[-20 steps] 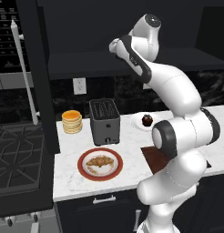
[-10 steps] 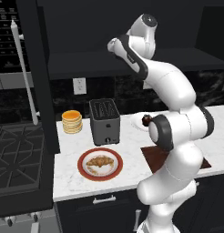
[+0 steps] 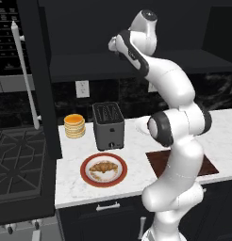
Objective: From the different types of pastries on the counter, select a croissant and place it on the cutting board. Then retrieve a jar of jam from the cabinet and place it alongside the croissant on the cutting board.
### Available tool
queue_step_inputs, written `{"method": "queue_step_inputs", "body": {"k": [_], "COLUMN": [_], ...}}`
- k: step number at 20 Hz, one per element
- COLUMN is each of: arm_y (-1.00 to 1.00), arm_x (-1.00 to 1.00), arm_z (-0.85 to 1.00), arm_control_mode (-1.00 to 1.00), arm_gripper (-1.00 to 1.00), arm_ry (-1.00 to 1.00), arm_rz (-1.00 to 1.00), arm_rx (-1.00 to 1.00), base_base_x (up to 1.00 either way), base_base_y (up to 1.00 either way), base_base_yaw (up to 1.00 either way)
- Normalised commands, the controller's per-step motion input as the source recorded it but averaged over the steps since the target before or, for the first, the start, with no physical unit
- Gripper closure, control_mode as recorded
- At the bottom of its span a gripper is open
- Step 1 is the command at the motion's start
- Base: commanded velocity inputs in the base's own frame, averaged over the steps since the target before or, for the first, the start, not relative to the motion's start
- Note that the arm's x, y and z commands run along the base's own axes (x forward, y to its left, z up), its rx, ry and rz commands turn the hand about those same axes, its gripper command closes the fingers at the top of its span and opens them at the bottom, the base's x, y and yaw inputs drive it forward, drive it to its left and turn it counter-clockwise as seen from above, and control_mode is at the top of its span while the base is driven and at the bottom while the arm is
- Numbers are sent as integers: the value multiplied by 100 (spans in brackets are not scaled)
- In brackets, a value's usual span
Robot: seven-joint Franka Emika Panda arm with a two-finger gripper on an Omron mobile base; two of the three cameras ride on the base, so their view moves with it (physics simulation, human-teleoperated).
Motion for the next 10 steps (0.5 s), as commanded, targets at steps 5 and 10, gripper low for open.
{"method": "queue_step_inputs", "body": {"k": [5,10], "arm_y": [0,6], "arm_x": [-3,-100], "arm_z": [0,-43], "arm_control_mode": [-100,-100], "arm_gripper": [100,100], "arm_ry": [0,-25], "arm_rz": [0,-4], "arm_rx": [0,0], "base_base_x": [0,0], "base_base_y": [0,0], "base_base_yaw": [0,0]}}
